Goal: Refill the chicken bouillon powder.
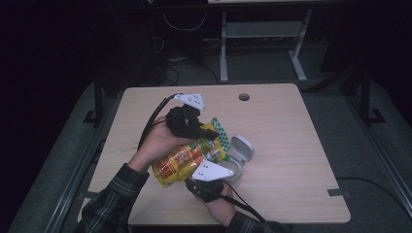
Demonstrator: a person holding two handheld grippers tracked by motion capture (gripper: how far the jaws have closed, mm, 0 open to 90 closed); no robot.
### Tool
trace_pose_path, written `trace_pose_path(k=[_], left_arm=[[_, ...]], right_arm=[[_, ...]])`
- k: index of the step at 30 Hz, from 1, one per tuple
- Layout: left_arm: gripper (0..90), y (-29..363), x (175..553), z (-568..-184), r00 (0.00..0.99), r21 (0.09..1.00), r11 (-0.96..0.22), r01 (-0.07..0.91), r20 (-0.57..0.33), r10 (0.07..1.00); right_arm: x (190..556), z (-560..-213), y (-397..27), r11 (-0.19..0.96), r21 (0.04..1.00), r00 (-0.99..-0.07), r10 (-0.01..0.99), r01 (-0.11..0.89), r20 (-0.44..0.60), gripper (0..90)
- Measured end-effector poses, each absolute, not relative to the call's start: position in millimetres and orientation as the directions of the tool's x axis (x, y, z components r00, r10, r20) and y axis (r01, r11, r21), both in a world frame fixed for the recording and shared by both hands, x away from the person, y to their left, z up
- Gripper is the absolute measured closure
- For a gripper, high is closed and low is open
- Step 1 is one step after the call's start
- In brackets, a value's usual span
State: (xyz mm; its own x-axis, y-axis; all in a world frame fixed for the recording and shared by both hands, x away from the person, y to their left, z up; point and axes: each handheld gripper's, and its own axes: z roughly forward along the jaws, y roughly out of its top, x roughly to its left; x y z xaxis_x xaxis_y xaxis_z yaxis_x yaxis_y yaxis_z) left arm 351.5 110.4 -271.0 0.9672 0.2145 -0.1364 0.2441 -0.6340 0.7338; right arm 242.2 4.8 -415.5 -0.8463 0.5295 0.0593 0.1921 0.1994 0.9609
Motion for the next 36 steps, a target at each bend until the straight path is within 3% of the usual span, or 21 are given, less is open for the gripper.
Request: trace_pose_path(k=[36], left_arm=[[89.9,84.0,353.7,-271.1,0.957,0.649,-0.705,0.286,-0.154,0.246]], right_arm=[[238.2,-410.1,-0.6,0.135,0.98,-0.865,0.498,0.148,0.062,90.0]])
